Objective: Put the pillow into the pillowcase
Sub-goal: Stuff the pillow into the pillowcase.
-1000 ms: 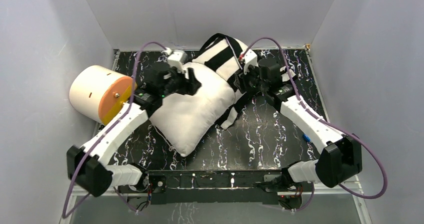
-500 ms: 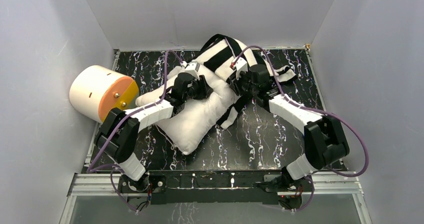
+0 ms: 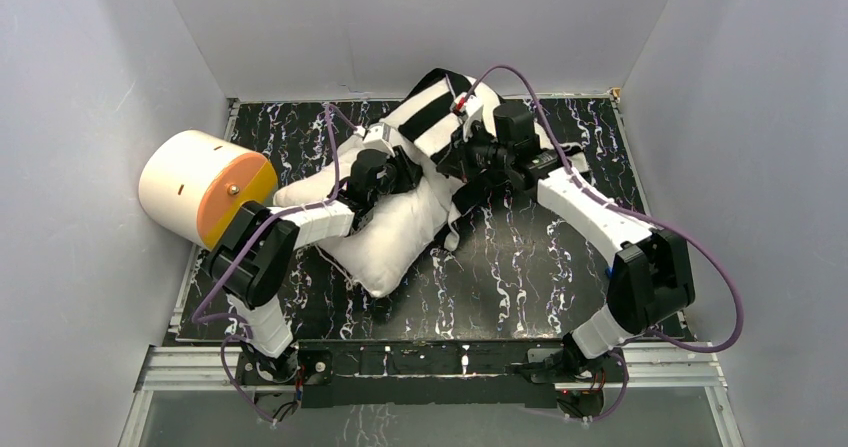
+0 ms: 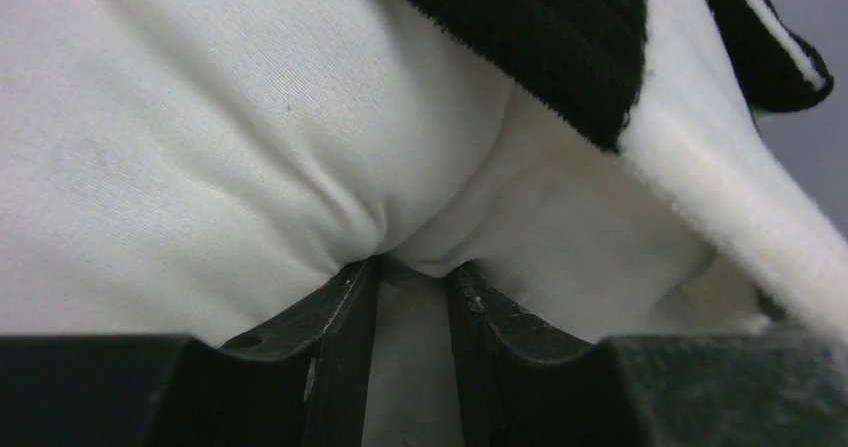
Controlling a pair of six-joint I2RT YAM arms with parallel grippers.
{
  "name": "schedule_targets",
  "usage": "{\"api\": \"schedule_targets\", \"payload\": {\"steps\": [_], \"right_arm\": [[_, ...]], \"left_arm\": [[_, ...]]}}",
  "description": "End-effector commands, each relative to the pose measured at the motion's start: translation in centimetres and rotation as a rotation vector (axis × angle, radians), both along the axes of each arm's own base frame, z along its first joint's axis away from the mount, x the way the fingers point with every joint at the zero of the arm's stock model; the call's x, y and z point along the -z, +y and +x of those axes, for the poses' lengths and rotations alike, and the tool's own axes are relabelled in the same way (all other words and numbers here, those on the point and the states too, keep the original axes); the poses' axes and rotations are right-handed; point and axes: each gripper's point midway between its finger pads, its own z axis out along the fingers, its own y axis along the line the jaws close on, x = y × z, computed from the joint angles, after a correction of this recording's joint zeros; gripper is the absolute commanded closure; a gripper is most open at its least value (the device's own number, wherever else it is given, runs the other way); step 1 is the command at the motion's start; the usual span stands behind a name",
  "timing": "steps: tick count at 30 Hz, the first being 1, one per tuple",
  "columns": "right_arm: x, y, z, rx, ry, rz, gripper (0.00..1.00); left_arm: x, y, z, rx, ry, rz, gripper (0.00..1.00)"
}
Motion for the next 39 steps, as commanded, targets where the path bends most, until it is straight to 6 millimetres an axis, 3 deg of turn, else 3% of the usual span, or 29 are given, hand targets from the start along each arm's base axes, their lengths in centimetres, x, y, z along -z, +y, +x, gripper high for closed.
{"api": "schedule_targets", "payload": {"steps": [1, 4, 7, 9, 13, 14, 17, 20, 22, 25, 29, 33, 36, 39], "right_arm": [[0.0, 4.7, -7.3, -0.216, 0.243, 0.159, 1.00], [7.2, 4.2, -6.5, -0.105, 0.355, 0.092, 1.00], [10.1, 2.4, -4.1, 0.076, 0.301, 0.007, 0.97], [9.8, 1.3, -2.9, 0.144, 0.257, -0.044, 0.87], [6.9, -1.3, -2.5, 0.256, 0.149, -0.060, 0.58], [7.1, -2.4, -2.8, 0.293, 0.142, -0.085, 0.55], [7.5, -5.0, -4.0, 0.366, 0.112, -0.105, 0.50], [8.0, -6.2, -4.8, 0.393, 0.081, -0.062, 0.47], [9.1, -7.1, -4.7, 0.417, 0.088, -0.074, 0.47], [9.7, -7.6, -4.1, 0.426, 0.113, -0.041, 0.47], [9.5, -6.3, -4.0, 0.373, 0.094, 0.040, 0.43], [9.7, -5.4, -3.1, 0.370, 0.074, 0.103, 0.43], [9.9, -4.9, -2.0, 0.393, 0.073, 0.147, 0.43], [10.0, -4.7, -0.8, 0.426, 0.067, 0.167, 0.44]], "left_arm": [[7.1, 2.7, -0.4, -0.120, 0.141, 0.060, 0.69], [7.8, 3.0, -0.3, -0.135, 0.158, 0.048, 0.70], [7.7, 2.9, -0.3, -0.130, 0.168, 0.027, 0.69], [7.4, 2.8, -0.2, -0.123, 0.170, 0.021, 0.69], [6.2, 2.4, -0.4, -0.091, 0.168, 0.018, 0.68], [5.5, 2.0, -0.5, -0.064, 0.158, 0.014, 0.67], [2.2, 0.8, -1.6, 0.061, 0.087, 0.015, 0.61], [-2.1, -0.2, -3.3, 0.170, -0.042, 0.086, 0.51], [-4.8, -0.2, -4.4, 0.203, -0.127, 0.190, 0.46], [-7.2, 0.4, -6.2, 0.238, -0.199, 0.349, 0.42], [-7.5, 1.3, -8.7, 0.282, -0.265, 0.509, 0.39], [-6.5, 0.8, -10.6, 0.363, -0.329, 0.615, 0.35], [-4.6, 0.0, -10.7, 0.387, -0.326, 0.705, 0.32], [-2.5, -0.4, -9.5, 0.360, -0.323, 0.803, 0.29]]}}
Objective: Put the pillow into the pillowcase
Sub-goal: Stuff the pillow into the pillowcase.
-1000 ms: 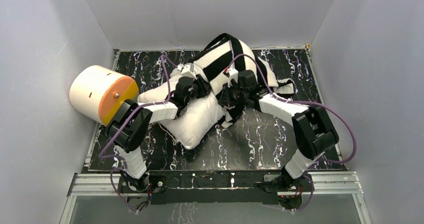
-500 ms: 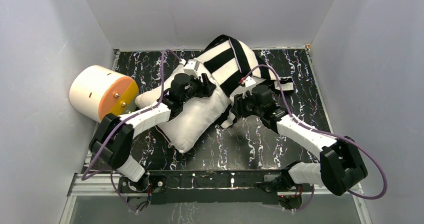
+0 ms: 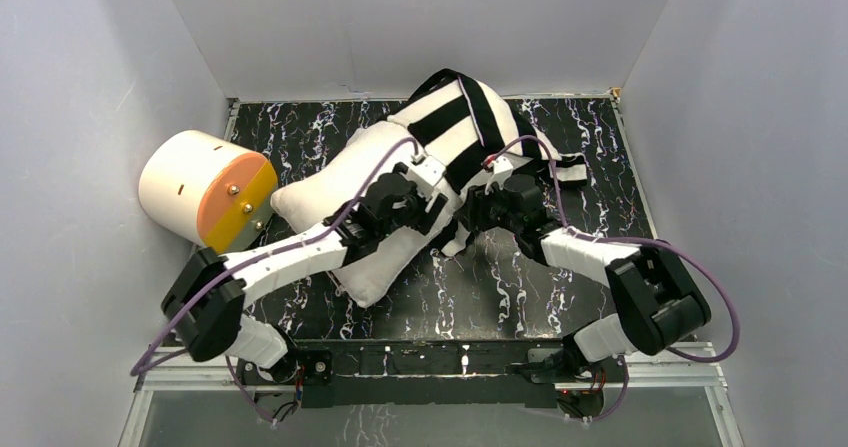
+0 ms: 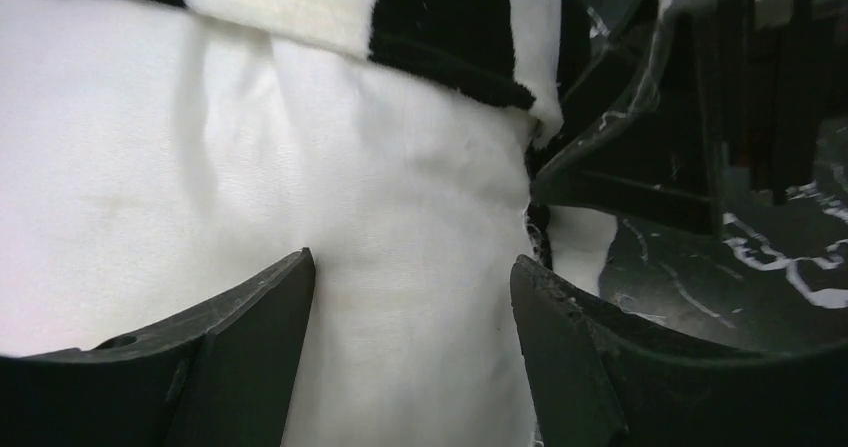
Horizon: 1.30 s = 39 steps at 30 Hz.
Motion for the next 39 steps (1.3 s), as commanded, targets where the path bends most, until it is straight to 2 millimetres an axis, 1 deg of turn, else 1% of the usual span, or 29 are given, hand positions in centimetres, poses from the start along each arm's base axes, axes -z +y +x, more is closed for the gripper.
{"api": "schedule_targets", "payload": {"steps": [1, 2, 3, 4, 5, 6, 7, 8, 12, 15, 17, 18, 19, 20, 21, 22, 23, 24, 25, 26, 27, 28, 29, 30, 31, 32, 34, 37, 39], "right_arm": [[-2.8, 1.3, 2.8, 0.047, -0.115, 0.109, 0.45], [-2.8, 1.3, 3.1, 0.053, -0.122, 0.111, 0.46], [-2.8, 1.5, 3.4, 0.052, -0.128, 0.113, 0.54], [-2.5, 1.7, 3.5, 0.043, -0.127, 0.114, 0.72], [-2.7, 2.1, 3.6, 0.020, -0.142, 0.122, 0.86], [-2.9, 2.6, 3.3, -0.018, -0.160, 0.138, 0.94], [-3.5, 3.2, 2.9, -0.058, -0.181, 0.162, 1.00], [-3.9, 3.7, 2.4, -0.103, -0.185, 0.177, 1.00], [-7.3, 4.6, -0.7, -0.256, -0.196, 0.208, 1.00], [-9.9, 4.0, -2.5, -0.301, -0.212, 0.182, 1.00], [-10.8, 3.6, -3.5, -0.320, -0.225, 0.179, 1.00], [-10.8, 3.7, -3.9, -0.330, -0.223, 0.189, 1.00], [-10.3, 4.0, -4.3, -0.339, -0.210, 0.199, 1.00], [-9.4, 4.6, -4.6, -0.343, -0.191, 0.215, 1.00], [-6.1, 6.4, -6.1, -0.378, -0.112, 0.242, 1.00], [-2.9, 7.6, -6.5, -0.374, -0.043, 0.240, 1.00], [-1.3, 7.4, -6.5, -0.358, -0.009, 0.220, 1.00], [-0.9, 6.5, -5.5, -0.287, -0.008, 0.172, 1.00], [-0.5, 5.2, -4.9, -0.225, 0.001, 0.103, 0.88], [-2.9, 2.6, -3.8, -0.120, -0.054, 0.028, 0.68], [-5.5, 1.3, -3.3, -0.069, -0.102, 0.008, 0.63], [-6.9, 0.9, -3.0, -0.047, -0.124, 0.001, 0.60], [-9.0, 0.3, -2.7, -0.026, -0.154, -0.003, 0.56], [-11.6, 0.3, -2.1, -0.021, -0.208, -0.002, 0.52], [-15.4, -0.2, -0.2, 0.039, -0.270, -0.030, 0.45], [-17.7, -0.3, 1.5, 0.063, -0.311, -0.083, 0.44], [-19.1, 0.3, 3.2, 0.054, -0.343, -0.134, 0.43], [-20.1, 1.6, 6.2, 0.047, -0.382, -0.200, 0.41], [-20.4, 2.5, 8.4, 0.045, -0.392, -0.231, 0.40]], "left_arm": [[3.8, 0.9, 2.0, -0.068, -0.064, 0.214, 0.28], [4.5, 0.8, 2.7, -0.093, -0.072, 0.232, 0.28], [5.2, 0.9, 3.6, -0.132, -0.078, 0.255, 0.28], [5.7, 0.7, 4.4, -0.164, -0.076, 0.266, 0.33], [6.5, 0.6, 5.1, -0.193, -0.067, 0.281, 0.42], [6.3, 0.4, 6.3, -0.245, -0.073, 0.280, 0.68], [6.5, 0.3, 7.2, -0.288, -0.071, 0.284, 0.92], [6.8, 0.2, 7.8, -0.330, -0.071, 0.283, 1.00], [4.5, -0.1, 9.9, -0.481, -0.027, 0.106, 1.00], [2.3, -0.3, 10.9, -0.548, -0.022, 0.021, 1.00], [1.3, -0.9, 11.5, -0.571, -0.019, -0.028, 1.00], [1.2, -1.3, 11.7, -0.577, -0.009, -0.045, 1.00], [1.3, -1.9, 11.9, -0.579, 0.010, -0.070, 1.00], [2.0, -2.7, 11.9, -0.576, 0.040, -0.098, 1.00], [3.4, -3.8, 11.6, -0.591, 0.099, -0.164, 1.00], [5.0, -4.3, 10.8, -0.607, 0.164, -0.236, 1.00], [5.1, -5.0, 9.9, -0.566, 0.207, -0.288, 1.00], [4.5, -5.5, 8.8, -0.514, 0.252, -0.325, 1.00], [3.3, -5.3, 7.7, -0.477, 0.280, -0.349, 0.99], [0.9, -2.9, 6.1, -0.456, 0.341, -0.416, 0.64], [-1.9, -0.3, 5.8, -0.469, 0.353, -0.489, 0.52], [-3.2, 0.7, 5.6, -0.464, 0.362, -0.521, 0.50], [-4.3, 2.8, 6.0, -0.490, 0.376, -0.541, 0.46], [-5.0, 4.4, 6.2, -0.510, 0.367, -0.537, 0.42], [-6.1, 6.6, 7.2, -0.553, 0.330, -0.509, 0.34], [-6.2, 8.3, 8.4, -0.591, 0.315, -0.504, 0.32], [-6.1, 9.3, 9.7, -0.610, 0.313, -0.509, 0.31], [-6.1, 10.7, 12.2, -0.632, 0.297, -0.527, 0.29], [-6.2, 10.9, 14.1, -0.631, 0.285, -0.546, 0.28]]}}
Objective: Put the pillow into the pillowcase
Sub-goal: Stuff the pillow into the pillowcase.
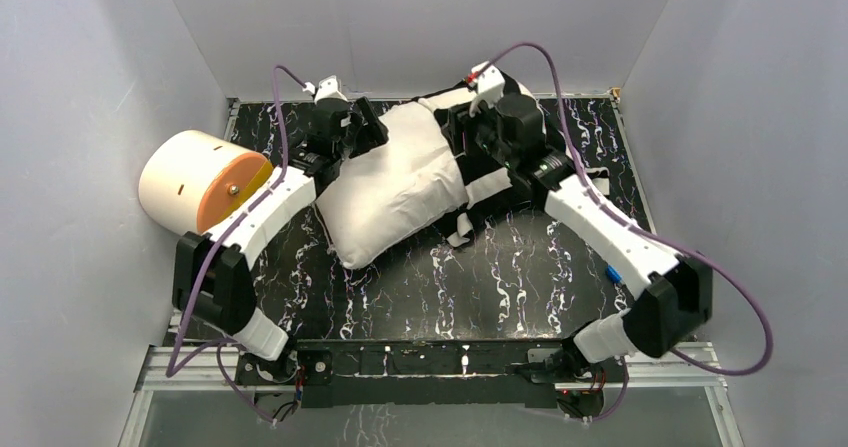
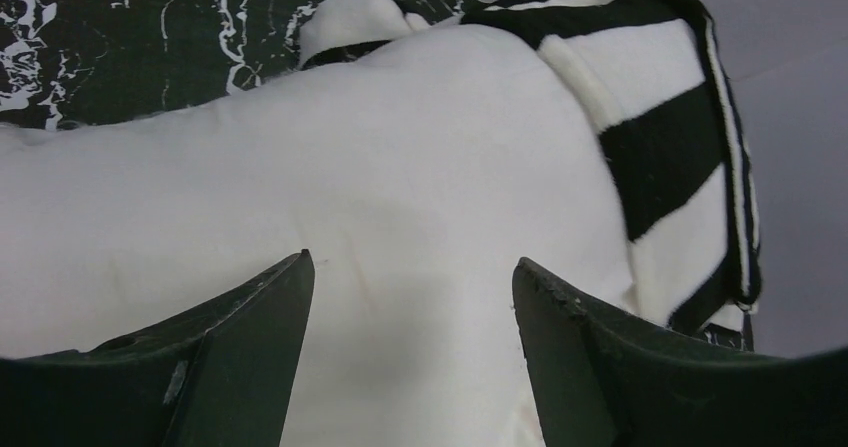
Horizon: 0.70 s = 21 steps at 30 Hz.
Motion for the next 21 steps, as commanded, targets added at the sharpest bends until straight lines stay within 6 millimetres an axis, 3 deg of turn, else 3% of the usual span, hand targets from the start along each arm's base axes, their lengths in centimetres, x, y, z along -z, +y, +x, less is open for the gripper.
{"api": "schedule_targets", "payload": {"steps": [1, 7, 11, 13, 17, 19, 21], "right_arm": [[0.3, 0.4, 4.6, 0.039, -0.035, -0.159, 0.40], [0.4, 3.1, 11.0, 0.036, -0.090, -0.228, 0.40], [2.1, 4.0, 14.9, 0.060, -0.104, -0.312, 0.40], [3.6, 4.1, 16.6, 0.082, -0.106, -0.362, 0.40], [5.6, 4.4, 18.7, 0.072, -0.145, -0.451, 0.40], [6.5, 4.5, 19.3, 0.064, -0.152, -0.481, 0.40], [6.9, 4.7, 19.9, 0.062, -0.163, -0.499, 0.40]], "left_arm": [[0.1, 0.6, 3.0, 0.016, 0.001, -0.007, 0.28], [2.2, 0.1, 6.7, 0.033, -0.004, 0.002, 0.24], [4.5, -0.7, 7.9, 0.055, 0.007, 0.000, 0.24], [5.7, -1.3, 8.0, 0.083, 0.026, -0.003, 0.35], [7.5, -2.3, 7.2, 0.144, 0.048, -0.033, 0.85], [7.5, -2.9, 6.7, 0.177, 0.035, -0.059, 1.00], [7.2, -3.2, 6.2, 0.199, 0.019, -0.083, 1.00]]}}
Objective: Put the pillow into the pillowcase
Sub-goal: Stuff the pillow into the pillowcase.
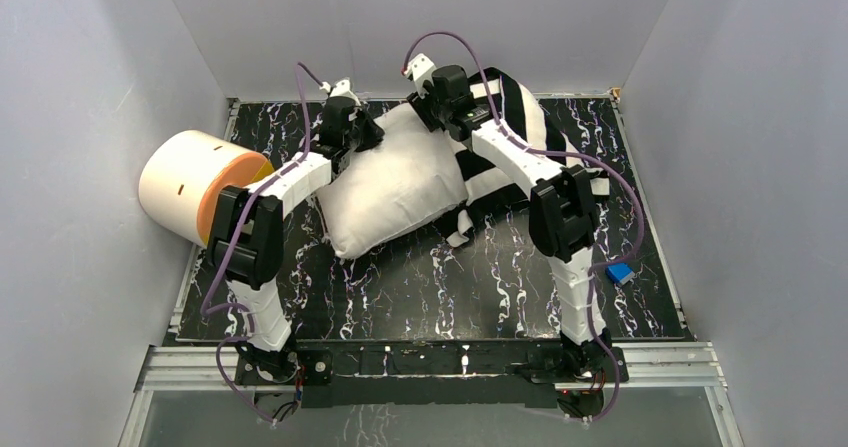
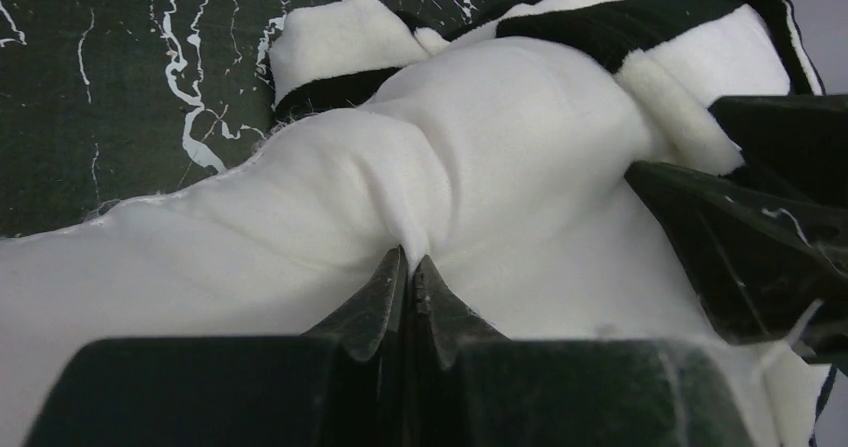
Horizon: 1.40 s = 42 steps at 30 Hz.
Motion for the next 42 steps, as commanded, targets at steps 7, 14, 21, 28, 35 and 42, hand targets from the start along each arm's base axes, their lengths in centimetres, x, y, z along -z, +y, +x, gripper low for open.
{"api": "schedule_targets", "payload": {"steps": [7, 14, 21, 28, 35, 42], "right_arm": [[-8.4, 4.7, -1.6, -0.216, -0.024, 0.193, 0.40], [-12.4, 10.1, -13.2, -0.576, 0.260, 0.634, 1.00], [-11.6, 5.7, -10.7, -0.325, 0.161, 0.551, 0.82], [-9.7, -1.7, -4.4, -0.093, 0.012, 0.260, 0.44], [-6.1, -2.1, -1.5, -0.089, 0.035, 0.103, 0.38], [-5.0, -2.1, 1.3, -0.056, -0.009, 0.048, 0.43]], "left_arm": [[-4.7, -3.8, -1.9, 0.173, -0.126, -0.188, 1.00], [-6.1, -6.7, -1.2, 0.271, -0.138, -0.307, 1.00], [-4.6, -4.9, -2.8, 0.204, -0.092, -0.244, 1.00], [-4.1, -3.3, -3.7, 0.160, -0.088, -0.181, 1.00], [-3.7, -3.5, -4.0, 0.170, -0.070, -0.185, 1.00], [-3.7, -3.6, -4.0, 0.177, -0.071, -0.185, 1.00]]}}
